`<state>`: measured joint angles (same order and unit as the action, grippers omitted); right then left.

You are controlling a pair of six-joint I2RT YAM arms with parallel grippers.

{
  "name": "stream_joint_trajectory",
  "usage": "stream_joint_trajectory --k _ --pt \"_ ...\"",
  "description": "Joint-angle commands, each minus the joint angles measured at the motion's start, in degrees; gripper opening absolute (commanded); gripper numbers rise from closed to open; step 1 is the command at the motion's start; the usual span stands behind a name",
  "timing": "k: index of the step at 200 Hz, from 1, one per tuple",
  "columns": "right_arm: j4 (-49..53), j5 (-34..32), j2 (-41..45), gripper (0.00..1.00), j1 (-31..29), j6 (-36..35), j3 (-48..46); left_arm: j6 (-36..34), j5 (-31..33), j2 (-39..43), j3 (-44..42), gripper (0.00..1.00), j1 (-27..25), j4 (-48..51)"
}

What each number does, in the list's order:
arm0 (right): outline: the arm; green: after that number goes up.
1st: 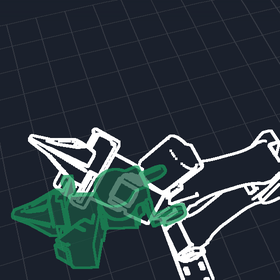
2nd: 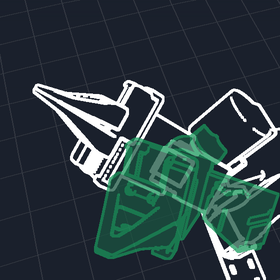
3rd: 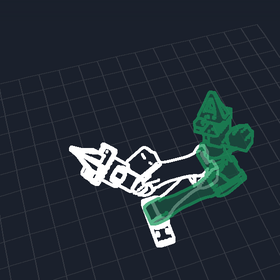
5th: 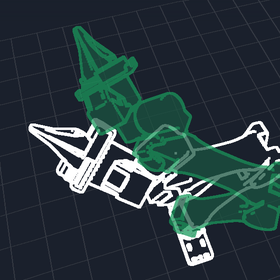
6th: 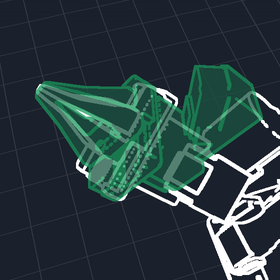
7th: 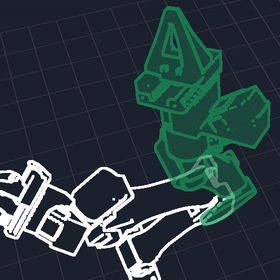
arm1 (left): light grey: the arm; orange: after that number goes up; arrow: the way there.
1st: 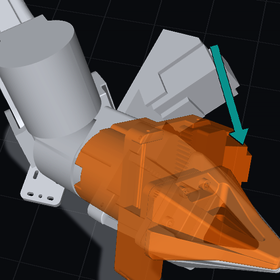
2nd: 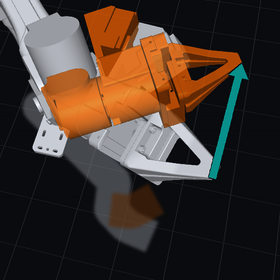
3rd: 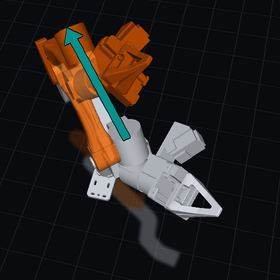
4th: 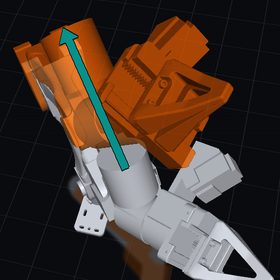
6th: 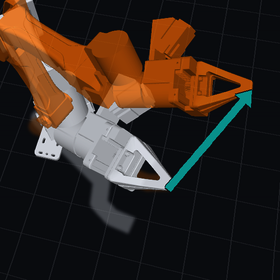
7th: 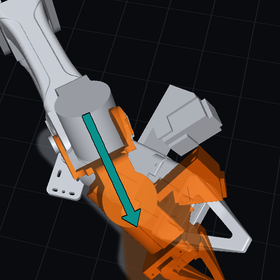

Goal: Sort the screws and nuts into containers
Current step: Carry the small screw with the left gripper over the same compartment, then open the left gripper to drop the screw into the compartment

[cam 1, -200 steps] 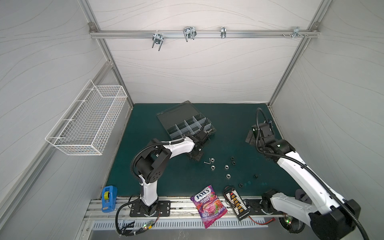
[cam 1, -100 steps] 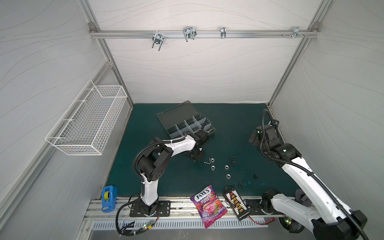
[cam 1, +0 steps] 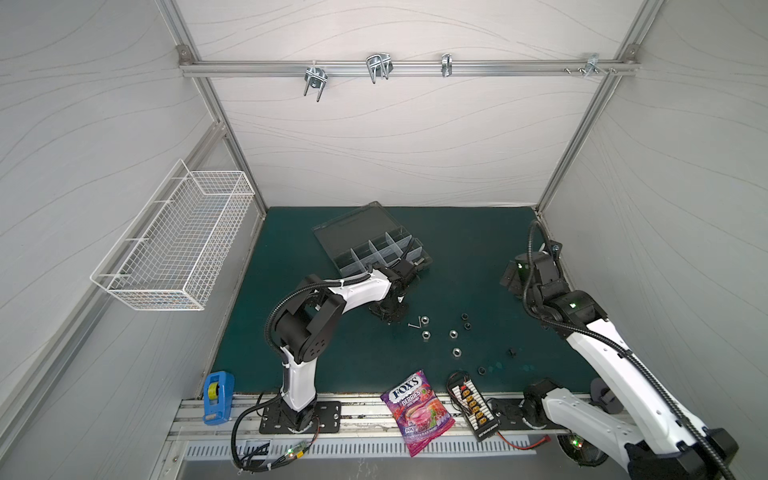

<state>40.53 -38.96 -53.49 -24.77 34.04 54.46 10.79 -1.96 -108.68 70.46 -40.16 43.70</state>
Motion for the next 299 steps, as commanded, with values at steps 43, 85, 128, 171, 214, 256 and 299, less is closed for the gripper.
stream_joint_trajectory --k 43,85,128,171,214,256,299 --pt "-0.4 0.0 0.3 0.99 0.2 -0.1 -0.3 2.0 0.4 5.6 4.4 0.0 -1.3 4.6" --pt "-0.3 0.7 0.2 0.99 0.3 -0.2 -0.2 0.8 7.2 7.7 12.7 0.0 -0.2 4.5" --pt "0.4 1.4 0.1 0.99 0.3 -0.6 0.1 -1.5 8.2 5.7 19.4 0.0 6.2 1.3" --pt "1.4 1.8 -0.2 0.99 0.3 -0.7 0.9 -3.4 6.4 2.1 23.3 0.0 12.5 -1.8" --pt "1.7 2.8 -0.7 0.99 0.3 -0.2 1.1 -3.7 4.4 -1.7 25.4 0.0 15.9 -2.4" --pt "2.0 3.3 -1.6 0.99 0.3 0.0 1.7 -3.6 4.1 -5.9 27.2 0.0 17.0 -2.2" --pt "2.5 3.3 -1.5 0.99 0.3 0.0 2.1 -3.4 4.6 -8.2 27.9 0.0 17.8 -2.0"
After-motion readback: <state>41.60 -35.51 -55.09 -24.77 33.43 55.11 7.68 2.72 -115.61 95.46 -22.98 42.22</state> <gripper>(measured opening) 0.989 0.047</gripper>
